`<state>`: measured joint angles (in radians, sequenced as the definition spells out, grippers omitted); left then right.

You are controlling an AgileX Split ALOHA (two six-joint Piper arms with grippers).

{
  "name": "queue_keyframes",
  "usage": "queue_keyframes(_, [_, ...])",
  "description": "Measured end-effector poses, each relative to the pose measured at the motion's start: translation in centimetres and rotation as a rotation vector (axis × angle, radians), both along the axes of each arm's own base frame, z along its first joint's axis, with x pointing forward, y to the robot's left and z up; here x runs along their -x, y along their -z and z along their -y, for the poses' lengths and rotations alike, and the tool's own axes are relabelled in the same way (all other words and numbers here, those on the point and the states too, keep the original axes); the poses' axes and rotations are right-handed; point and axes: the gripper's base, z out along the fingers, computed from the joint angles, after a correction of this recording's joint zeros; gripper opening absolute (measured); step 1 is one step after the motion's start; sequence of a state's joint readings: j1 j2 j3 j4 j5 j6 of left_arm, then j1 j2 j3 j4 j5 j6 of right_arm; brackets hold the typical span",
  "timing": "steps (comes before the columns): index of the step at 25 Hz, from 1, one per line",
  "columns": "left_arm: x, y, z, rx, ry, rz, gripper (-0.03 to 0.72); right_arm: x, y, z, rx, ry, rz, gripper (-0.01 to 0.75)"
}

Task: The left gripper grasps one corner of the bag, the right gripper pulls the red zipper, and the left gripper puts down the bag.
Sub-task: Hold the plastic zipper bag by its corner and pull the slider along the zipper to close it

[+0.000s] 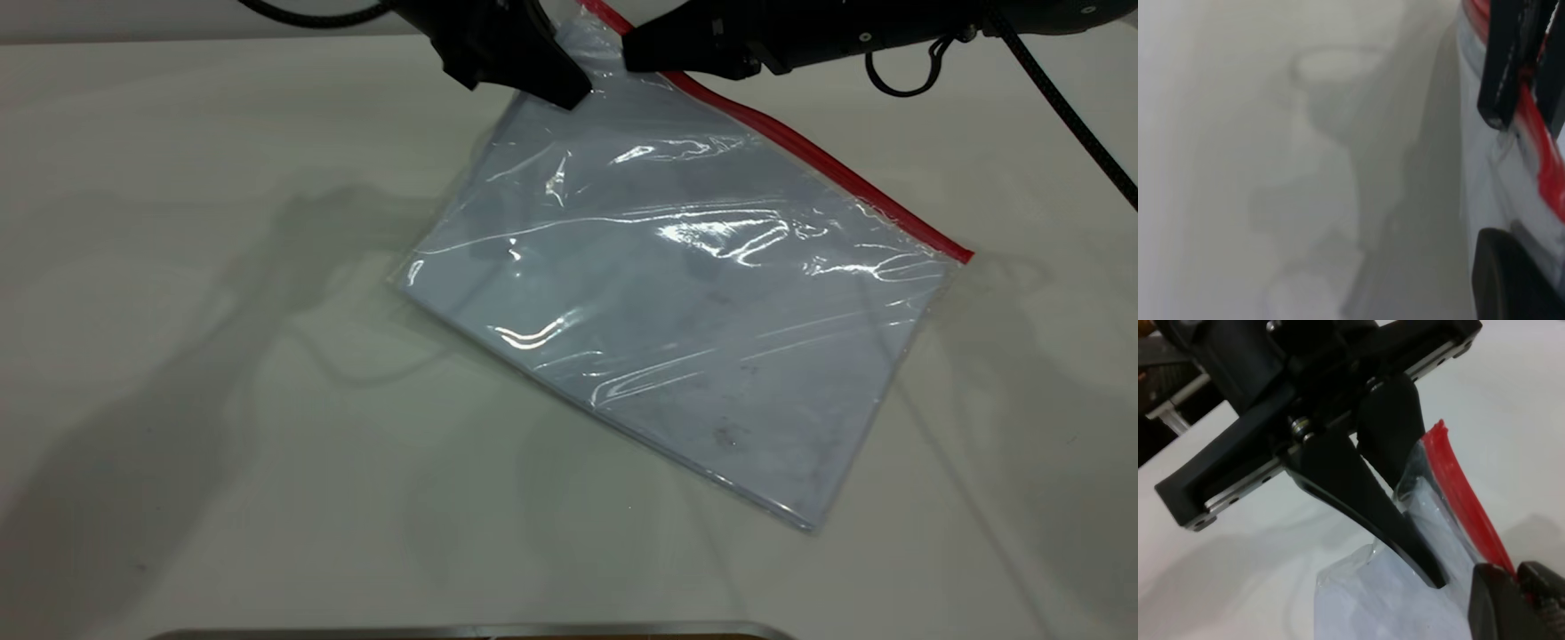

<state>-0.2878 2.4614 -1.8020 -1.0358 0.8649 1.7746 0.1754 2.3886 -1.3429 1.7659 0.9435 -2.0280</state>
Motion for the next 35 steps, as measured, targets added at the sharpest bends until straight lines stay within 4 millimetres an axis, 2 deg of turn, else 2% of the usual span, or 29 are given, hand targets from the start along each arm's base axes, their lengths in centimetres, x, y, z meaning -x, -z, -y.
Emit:
queue_keyframes(7, [-0.7, -2.0, -2.1, 0.101, -0.026, -0.008, 0.054, -0.3, -0.9, -0.2, -0.039, 0.001, 0.022, 0.031])
queue_keyframes(14, [-1.3, -3.1, -3.5, 0.199, -0.051, 0.003, 0.054, -0.4, -1.0, -0.3, -0.04, 0.014, 0.025, 0.031])
queue_keyframes(23, [-1.8, -3.8, -4.6, 0.303, -0.078, 0.032, 0.054, -0.6, -1.2, -0.2, -0.005, 0.014, 0.039, 0.031])
queue_keyframes(35, [-2.5, -4.2, -5.7, 0.392, -0.116, 0.101, 0.054, -0.5, -0.3, 0.3, 0.141, -0.007, 0.0, 0.033])
